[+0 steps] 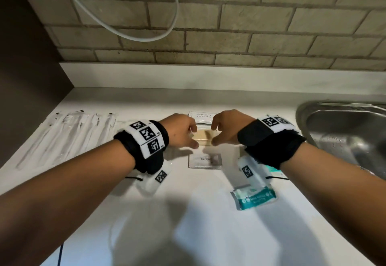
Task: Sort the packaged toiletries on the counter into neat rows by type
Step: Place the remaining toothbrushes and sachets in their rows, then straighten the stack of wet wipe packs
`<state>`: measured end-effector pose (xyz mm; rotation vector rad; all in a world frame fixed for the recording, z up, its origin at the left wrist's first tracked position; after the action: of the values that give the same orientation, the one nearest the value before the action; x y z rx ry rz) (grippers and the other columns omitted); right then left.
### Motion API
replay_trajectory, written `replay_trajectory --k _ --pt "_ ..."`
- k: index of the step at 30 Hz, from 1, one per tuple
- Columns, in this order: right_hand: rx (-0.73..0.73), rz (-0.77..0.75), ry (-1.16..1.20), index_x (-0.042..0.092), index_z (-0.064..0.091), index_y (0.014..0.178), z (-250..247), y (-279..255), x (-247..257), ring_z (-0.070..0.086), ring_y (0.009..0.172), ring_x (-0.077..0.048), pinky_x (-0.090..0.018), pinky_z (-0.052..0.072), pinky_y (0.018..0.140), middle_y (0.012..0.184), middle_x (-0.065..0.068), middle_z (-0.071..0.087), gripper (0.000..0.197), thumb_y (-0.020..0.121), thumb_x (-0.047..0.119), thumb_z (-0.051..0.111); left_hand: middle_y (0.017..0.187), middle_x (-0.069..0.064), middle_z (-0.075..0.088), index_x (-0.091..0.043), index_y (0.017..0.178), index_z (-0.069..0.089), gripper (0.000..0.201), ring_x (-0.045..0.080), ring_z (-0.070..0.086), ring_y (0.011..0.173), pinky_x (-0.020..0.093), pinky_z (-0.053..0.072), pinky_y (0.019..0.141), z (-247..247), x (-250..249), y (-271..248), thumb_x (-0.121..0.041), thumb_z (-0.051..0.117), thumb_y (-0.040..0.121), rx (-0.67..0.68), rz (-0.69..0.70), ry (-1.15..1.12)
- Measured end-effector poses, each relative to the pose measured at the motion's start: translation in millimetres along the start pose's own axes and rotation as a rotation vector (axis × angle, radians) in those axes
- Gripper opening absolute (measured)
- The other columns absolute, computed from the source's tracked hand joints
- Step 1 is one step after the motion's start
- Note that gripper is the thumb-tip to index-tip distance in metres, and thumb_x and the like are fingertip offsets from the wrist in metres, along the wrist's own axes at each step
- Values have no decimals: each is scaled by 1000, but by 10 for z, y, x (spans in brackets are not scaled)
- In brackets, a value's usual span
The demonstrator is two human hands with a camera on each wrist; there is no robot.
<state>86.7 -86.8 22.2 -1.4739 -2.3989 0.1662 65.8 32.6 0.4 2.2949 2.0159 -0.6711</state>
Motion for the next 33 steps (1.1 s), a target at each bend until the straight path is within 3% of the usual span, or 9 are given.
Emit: replay_trajectory --k 3,9,14,20,25,29,33 --pt "16 -11 -39 19 63 115 -34 144 -2 62 102 -20 -30 52 85 116 1 65 49 70 28 79 117 2 59 -16 122 59 54 20 56 103 30 45 87 -145 8 144 -39 78 77 -39 3 38" --pt "126 -35 -137 27 55 122 178 373 -5 61 104 -18 -29 49 78 119 5 62 63 65 29 83 116 2 55 -16 124 54 63 21 54 102 28 43 82 31 34 348 -41 80 73 36 6 139" --pt "136 -58 -240 23 53 128 249 476 46 62 100 -20 -31 52 77 115 3 63 69 65 29 81 113 1 55 -16 125 56 64 22 57 100 34 50 87 140 70 452 -40 81 71 65 -5 140" --pt "168 -55 -325 18 62 116 318 525 59 64 99 -23 -32 56 79 111 -1 64 48 72 28 74 110 3 51 -10 118 61 61 26 60 97 40 52 88 234 115 541 -44 81 71 108 -36 168" --pt "282 -11 -291 20 64 113 337 514 47 66 96 -24 -37 56 86 104 -1 69 57 63 44 79 101 -1 48 -13 107 64 60 25 62 86 40 55 81 246 185 560 -51 81 65 137 -86 199" --pt "294 8 -268 22 68 99 358 515 34 67 90 -23 -37 56 86 96 1 71 44 62 44 79 101 -2 48 -15 106 66 57 26 64 84 41 58 77 249 194 559 -48 77 61 162 -111 230" --pt "257 20 -276 19 67 98 361 525 13 68 86 -23 -33 57 80 93 0 71 41 64 38 80 102 -2 48 -15 106 65 55 26 65 84 41 59 76 258 182 562 -46 76 62 174 -106 241"
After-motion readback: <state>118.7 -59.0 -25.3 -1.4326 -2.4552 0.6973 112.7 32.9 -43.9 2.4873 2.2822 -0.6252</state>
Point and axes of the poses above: each hand's wrist, its own y-axis towards the middle knuckle, its own z-axis out of the palm, x = y × z, the point moved 8 cm from there along y, towards the middle knuckle
